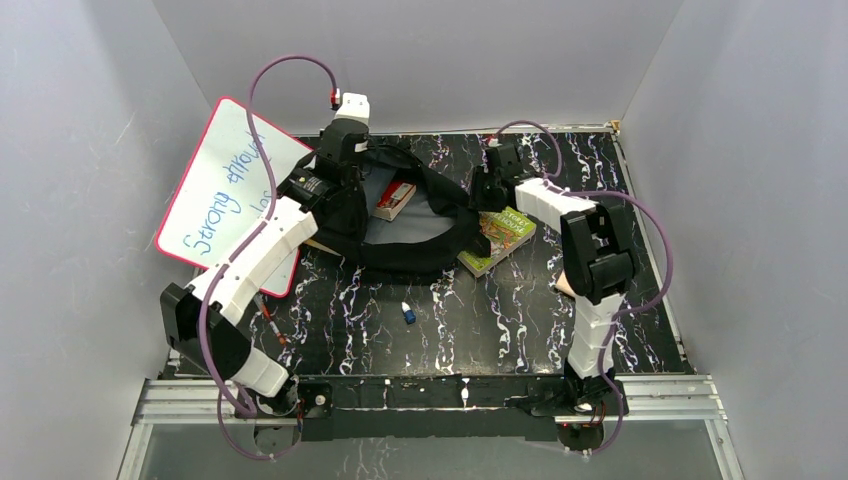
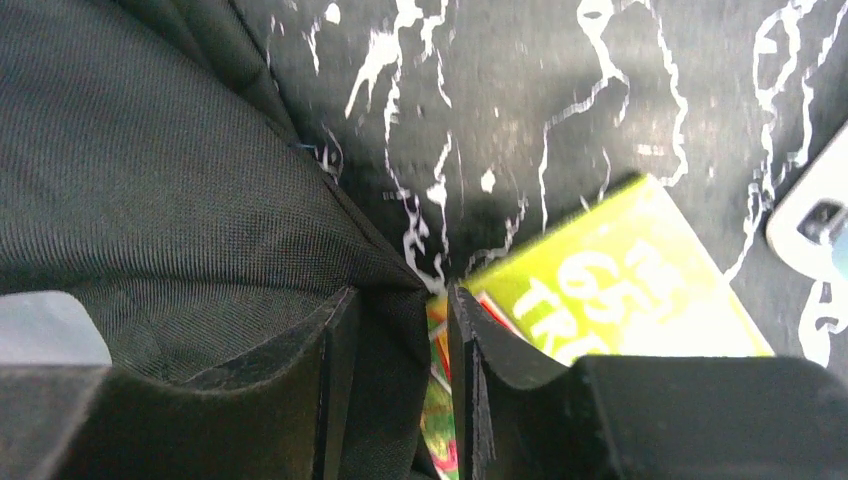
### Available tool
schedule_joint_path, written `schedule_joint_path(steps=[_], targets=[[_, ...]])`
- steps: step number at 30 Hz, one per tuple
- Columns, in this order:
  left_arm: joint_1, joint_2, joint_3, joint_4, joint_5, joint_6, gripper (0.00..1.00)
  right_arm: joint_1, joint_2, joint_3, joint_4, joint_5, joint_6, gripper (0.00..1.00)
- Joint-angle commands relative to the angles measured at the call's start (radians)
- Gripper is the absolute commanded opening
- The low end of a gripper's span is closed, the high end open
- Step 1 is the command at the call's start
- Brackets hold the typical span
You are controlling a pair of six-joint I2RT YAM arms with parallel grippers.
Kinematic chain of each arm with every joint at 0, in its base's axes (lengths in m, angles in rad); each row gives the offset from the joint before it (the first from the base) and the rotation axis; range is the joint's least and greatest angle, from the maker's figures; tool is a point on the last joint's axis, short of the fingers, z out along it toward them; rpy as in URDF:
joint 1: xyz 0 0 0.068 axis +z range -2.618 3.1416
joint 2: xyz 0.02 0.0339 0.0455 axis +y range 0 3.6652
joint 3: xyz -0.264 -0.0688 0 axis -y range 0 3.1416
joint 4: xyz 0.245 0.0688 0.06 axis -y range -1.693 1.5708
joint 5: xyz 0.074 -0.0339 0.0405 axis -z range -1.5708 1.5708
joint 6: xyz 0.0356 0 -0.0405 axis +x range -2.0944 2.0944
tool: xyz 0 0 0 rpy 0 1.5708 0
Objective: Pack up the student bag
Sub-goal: Move the book to the center of the board.
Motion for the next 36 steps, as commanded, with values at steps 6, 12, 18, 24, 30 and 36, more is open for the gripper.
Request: schedule_joint_path(steps=[6,12,18,24,30,36], targets=[[0.015,0.021,0.052,0.034,-0.062,-0.01,0.0,-0.04,-0.119,-0.165,-0.019,-0.068,0.01,0.55],[0.018,0.04,0.058,0.036,-0.071,-0.009,0.0,-0.056,-0.19,-0.233,-0.016,-0.08,0.003,0.66],[0.021,0.048,0.059,0.035,-0.075,-0.007,0.0,-0.061,-0.412,-0.234,0.022,-0.126,-0.027,0.68],[0.03,0.059,0.081,0.037,-0.099,-0.009,0.0,-0.066,-0.513,-0.219,0.099,-0.062,-0.023,0.64],[0.052,0.089,0.197,0.042,-0.121,-0.001,0.0,-0.073,-0.327,-0.102,0.041,0.033,-0.031,0.52],[0.076,0.132,0.297,0.043,-0.139,0.027,0.0,-0.074,-0.133,0.031,0.035,-0.028,-0.057,0.5]])
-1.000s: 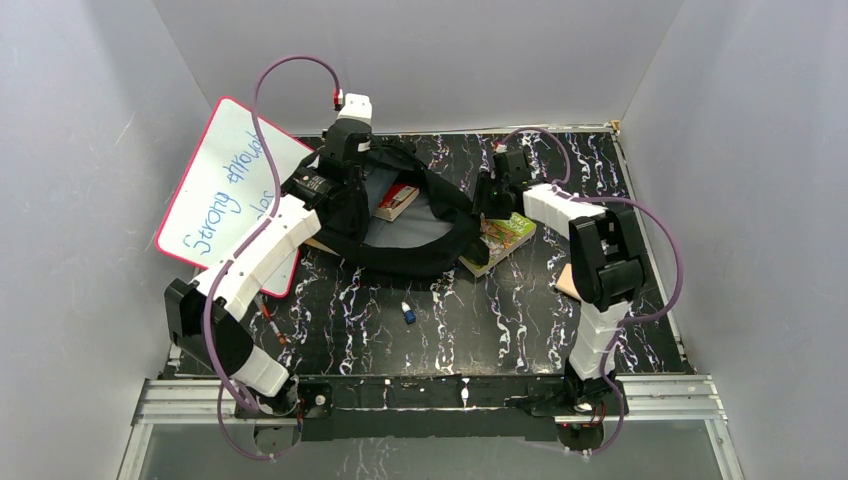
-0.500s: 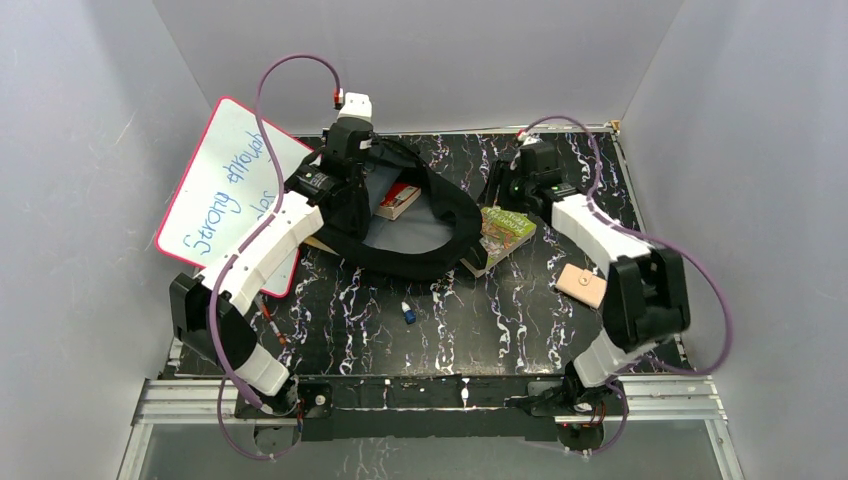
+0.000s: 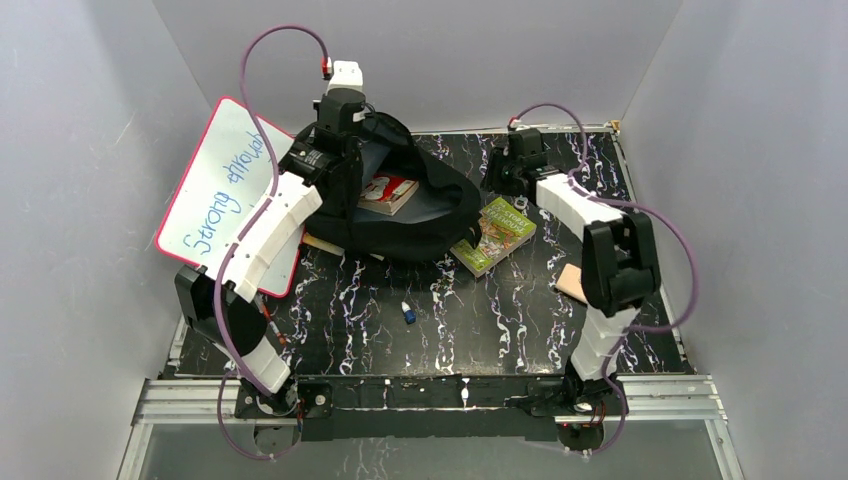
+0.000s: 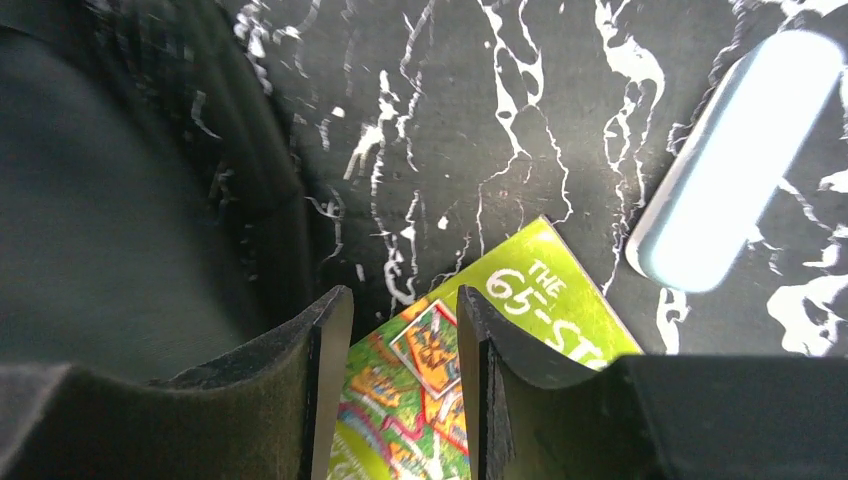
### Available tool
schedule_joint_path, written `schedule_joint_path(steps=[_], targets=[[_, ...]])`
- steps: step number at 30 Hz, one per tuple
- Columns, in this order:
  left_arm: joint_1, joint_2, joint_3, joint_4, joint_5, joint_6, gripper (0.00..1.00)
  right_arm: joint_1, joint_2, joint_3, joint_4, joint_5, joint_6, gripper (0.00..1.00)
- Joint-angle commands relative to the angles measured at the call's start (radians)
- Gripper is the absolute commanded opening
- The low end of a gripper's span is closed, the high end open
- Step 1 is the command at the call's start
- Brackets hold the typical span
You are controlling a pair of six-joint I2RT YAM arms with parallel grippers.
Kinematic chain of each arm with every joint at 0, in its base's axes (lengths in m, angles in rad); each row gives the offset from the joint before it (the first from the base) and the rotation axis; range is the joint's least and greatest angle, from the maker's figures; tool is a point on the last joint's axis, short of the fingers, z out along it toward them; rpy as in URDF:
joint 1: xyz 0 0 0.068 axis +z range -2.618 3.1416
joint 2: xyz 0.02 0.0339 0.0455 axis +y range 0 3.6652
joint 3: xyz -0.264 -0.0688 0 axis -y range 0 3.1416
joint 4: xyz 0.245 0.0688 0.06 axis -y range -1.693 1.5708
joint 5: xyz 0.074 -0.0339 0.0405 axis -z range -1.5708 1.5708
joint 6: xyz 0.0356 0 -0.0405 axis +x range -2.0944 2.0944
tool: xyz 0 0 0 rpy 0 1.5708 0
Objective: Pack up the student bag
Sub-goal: Move the book to the center of the board.
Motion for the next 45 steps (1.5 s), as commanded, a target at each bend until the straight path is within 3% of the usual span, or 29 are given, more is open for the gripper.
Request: schedule_joint_path(steps=[1,11,23,31,45], targets=[[0.035,-0.003,0.095,0.044,-0.083,0.023,0.0,-0.004,0.099,0.121,-0.007,-0.063,-0.037,0.5],[0.054,-0.017,0.07,0.042,-0.075,0.008,0.0,-0.001,0.234,0.152,-0.036,-0.269,-0.05,0.4],[0.062,-0.017,0.05,0.045,-0.064,-0.006,0.0,0.021,0.284,0.115,-0.132,-0.209,-0.062,0.38],[0.07,-0.009,0.049,0.046,-0.055,-0.015,0.0,0.02,0.159,-0.01,-0.159,-0.148,-0.079,0.37],[0.072,0.089,0.102,0.024,0.062,-0.055,0.0,0.02,-0.178,-0.351,-0.19,-0.25,-0.115,0.38]])
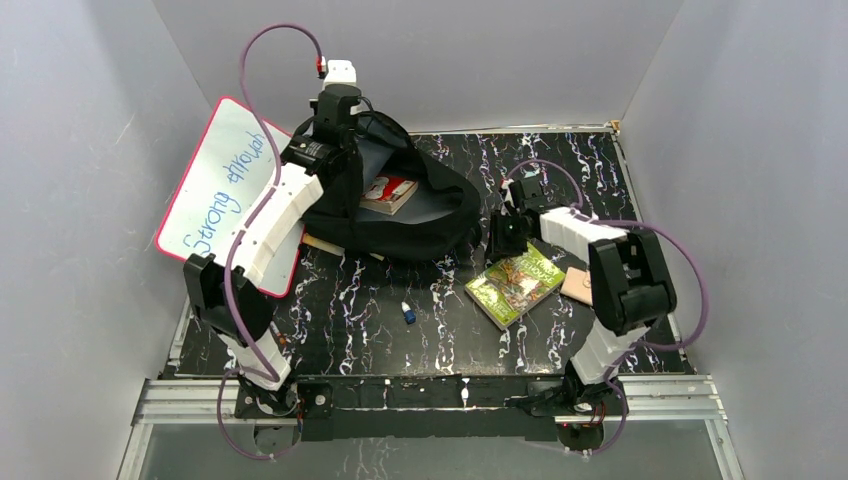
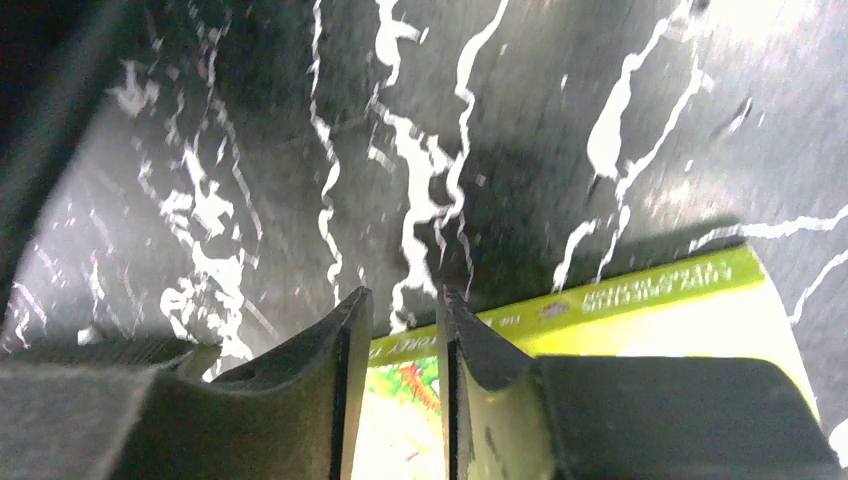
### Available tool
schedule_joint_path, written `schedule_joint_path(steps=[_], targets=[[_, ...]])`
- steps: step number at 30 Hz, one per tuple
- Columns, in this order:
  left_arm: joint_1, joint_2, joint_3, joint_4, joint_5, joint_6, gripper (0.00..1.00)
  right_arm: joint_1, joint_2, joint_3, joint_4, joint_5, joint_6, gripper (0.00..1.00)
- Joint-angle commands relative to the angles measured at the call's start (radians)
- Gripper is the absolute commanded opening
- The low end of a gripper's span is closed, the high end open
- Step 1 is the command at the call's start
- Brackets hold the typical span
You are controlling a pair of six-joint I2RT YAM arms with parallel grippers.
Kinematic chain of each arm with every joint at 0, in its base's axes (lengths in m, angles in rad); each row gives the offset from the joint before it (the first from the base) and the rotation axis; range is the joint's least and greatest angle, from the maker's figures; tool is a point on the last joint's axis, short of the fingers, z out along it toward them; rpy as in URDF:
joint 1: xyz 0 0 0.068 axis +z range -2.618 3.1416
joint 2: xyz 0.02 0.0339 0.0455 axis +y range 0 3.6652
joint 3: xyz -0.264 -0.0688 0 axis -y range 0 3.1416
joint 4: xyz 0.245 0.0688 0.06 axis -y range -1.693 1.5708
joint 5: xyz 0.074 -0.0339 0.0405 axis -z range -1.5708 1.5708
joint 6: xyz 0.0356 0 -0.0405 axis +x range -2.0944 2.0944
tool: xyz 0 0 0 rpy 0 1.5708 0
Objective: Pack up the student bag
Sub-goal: Move the book to the center of the board, then pick up the book from the center of the board.
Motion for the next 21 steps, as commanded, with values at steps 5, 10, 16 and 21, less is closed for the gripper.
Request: schedule_joint_path(steps=[5,10,16,21], targets=[[0.013,0.095,0.096,0.011,0.188,-0.063,0.0,0.004,-0.318,-0.1,-0.029,-0.033,-0.01,0.49],[0.01,0.114,0.065,0.005,0.383,-0.127,0.0,-0.007,-0.487,-0.165,-0.07,0.175,0.071,0.57],[-0.004,0.104,-0.035,0.007,0.554,-0.161,0.16,-0.02,-0.716,-0.291,-0.119,0.319,0.275,0.68],[-0.042,0.038,-0.147,0.007,0.572,-0.148,0.48,-0.02,-0.856,-0.358,-0.199,0.424,0.404,0.74]])
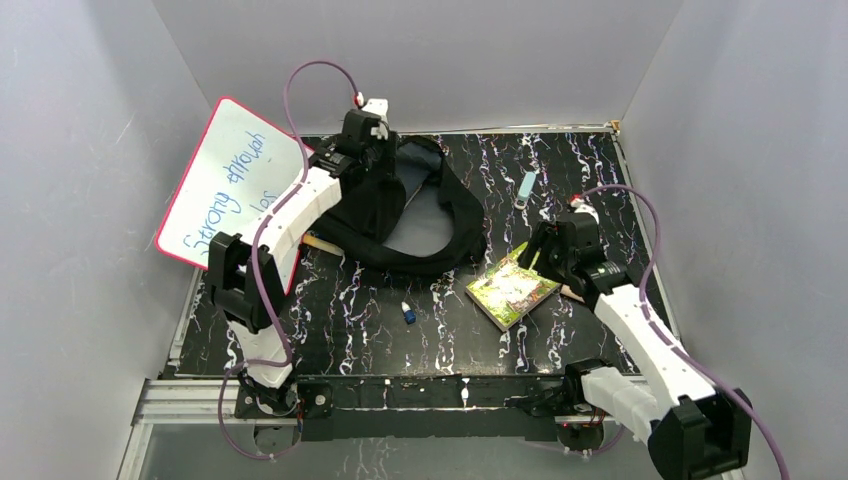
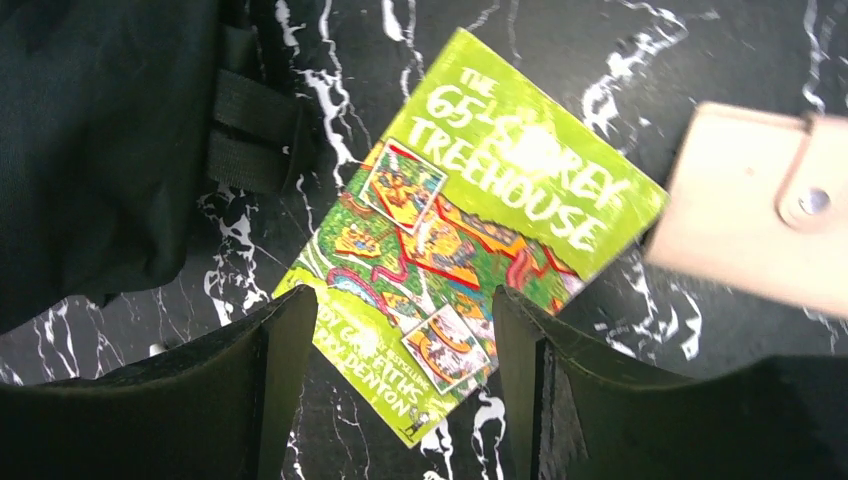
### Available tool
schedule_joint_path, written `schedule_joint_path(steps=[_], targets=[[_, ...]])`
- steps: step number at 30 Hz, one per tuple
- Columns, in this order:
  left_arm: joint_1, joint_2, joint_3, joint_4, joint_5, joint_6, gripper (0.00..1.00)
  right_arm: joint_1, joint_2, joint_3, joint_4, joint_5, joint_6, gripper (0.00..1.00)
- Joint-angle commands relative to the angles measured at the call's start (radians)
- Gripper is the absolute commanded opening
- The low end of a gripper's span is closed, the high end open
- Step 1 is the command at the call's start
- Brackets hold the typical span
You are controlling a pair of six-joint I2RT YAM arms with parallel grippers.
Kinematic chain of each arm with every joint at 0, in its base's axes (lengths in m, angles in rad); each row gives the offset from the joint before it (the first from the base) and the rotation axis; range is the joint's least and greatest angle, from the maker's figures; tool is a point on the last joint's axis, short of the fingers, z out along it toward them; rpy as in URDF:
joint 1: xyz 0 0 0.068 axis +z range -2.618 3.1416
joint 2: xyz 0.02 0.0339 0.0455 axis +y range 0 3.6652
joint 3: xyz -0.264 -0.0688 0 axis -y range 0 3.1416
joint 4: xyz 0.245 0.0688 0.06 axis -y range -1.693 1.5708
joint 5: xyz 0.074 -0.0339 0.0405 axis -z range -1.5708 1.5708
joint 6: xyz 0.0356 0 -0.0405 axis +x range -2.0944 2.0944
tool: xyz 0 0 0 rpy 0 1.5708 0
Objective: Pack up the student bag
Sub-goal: Pick up the book from the center of the board.
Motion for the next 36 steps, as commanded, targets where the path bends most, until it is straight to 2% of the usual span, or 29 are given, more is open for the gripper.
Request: schedule_joint_path(steps=[1,4,7,12,18,25,31,36], targets=[[-0.043,-0.11,-0.085,-0.012,0.073,-0.009,0.53,-0.005,-0.092,-0.021,-0.096,0.15,0.169,0.75],[-0.09,-0.167,-0.115,-0.012,0.034,0.002,0.65,-0.005,-0.131,-0.058,-0.14,0.159,0.247,0.8],[-0.189,-0.205,-0.112,-0.006,-0.029,0.04,0.7,-0.005,-0.166,-0.132,-0.125,0.125,0.348,0.84],[-0.362,-0.185,-0.076,0.004,-0.025,0.067,0.72,-0.006,-0.199,-0.227,-0.059,0.07,0.476,0.85],[-0.484,-0.087,-0.024,0.037,-0.02,0.071,0.73,-0.012,-0.258,-0.287,-0.033,0.08,0.532,0.85],[-0.503,0.068,0.014,0.118,0.128,0.097,0.73,-0.022,-0.321,-0.371,0.029,0.06,0.588,0.79],[-0.502,0.198,0.088,0.121,0.144,0.158,0.75,-0.031,-0.285,-0.404,0.075,0.038,0.595,0.8],[-0.486,0.289,0.125,0.134,0.235,0.139,0.75,-0.043,-0.263,-0.423,0.131,0.026,0.597,0.78]])
